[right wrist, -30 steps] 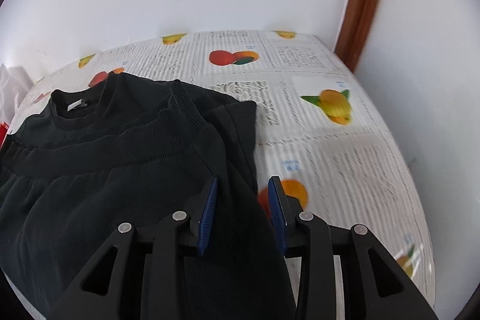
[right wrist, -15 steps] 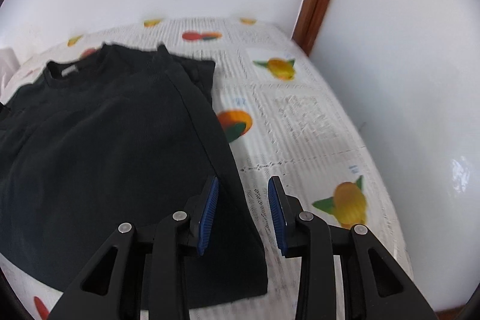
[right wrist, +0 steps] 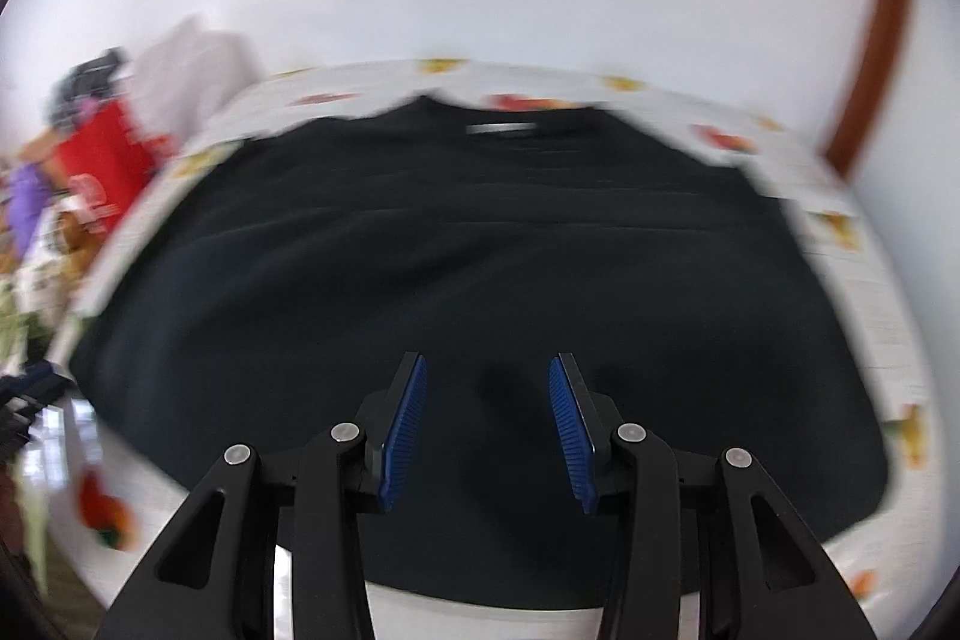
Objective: Fold small clothes
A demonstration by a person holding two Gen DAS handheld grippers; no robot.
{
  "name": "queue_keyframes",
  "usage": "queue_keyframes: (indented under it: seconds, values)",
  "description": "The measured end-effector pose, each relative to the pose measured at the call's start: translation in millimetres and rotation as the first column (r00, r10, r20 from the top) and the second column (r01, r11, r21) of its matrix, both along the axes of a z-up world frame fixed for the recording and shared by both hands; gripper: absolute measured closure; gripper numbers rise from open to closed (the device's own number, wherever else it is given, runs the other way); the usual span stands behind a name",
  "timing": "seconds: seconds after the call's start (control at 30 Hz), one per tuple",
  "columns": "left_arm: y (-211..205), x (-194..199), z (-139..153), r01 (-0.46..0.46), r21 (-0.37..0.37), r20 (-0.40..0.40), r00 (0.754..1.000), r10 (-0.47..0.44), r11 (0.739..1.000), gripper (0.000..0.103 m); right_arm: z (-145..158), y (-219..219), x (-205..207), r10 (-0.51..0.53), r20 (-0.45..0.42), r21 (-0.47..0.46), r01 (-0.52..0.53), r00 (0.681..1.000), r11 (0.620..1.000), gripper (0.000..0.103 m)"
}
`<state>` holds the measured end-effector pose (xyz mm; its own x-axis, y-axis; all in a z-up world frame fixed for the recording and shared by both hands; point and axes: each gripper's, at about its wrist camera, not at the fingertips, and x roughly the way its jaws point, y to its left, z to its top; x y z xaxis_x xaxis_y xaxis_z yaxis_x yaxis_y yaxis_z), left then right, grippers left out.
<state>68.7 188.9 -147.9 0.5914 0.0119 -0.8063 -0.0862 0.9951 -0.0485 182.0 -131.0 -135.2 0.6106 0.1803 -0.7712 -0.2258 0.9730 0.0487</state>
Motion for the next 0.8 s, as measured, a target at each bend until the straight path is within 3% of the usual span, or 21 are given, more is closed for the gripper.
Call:
queue_keyframes:
  seconds: [0.2,0.37,0.5,0.8]
  values:
    - [13,-29,-4,0.02,-0.042,0.006,1.0,-0.019,0.999,0.062,-4,100,-20,0.185,0.029,-0.013,-0.185,0.982,0.983,0.06]
    - [23,-42,-3,0.023,-0.098,0.02,1.0,-0.021,0.995,0.057,-14,161,-52,0.341,0.021,-0.038,-0.34,0.94,0.94,0.058]
    - [29,-44,-4,0.043,-0.194,0.006,0.999,-0.043,0.98,0.052,-34,181,-68,0.395,-0.027,-0.079,-0.396,0.918,0.915,0.057]
    - [38,-44,-9,0.047,-0.255,0.011,0.999,-0.046,0.966,0.049,-37,211,-74,0.466,0.013,-0.169,-0.457,0.885,0.873,0.047]
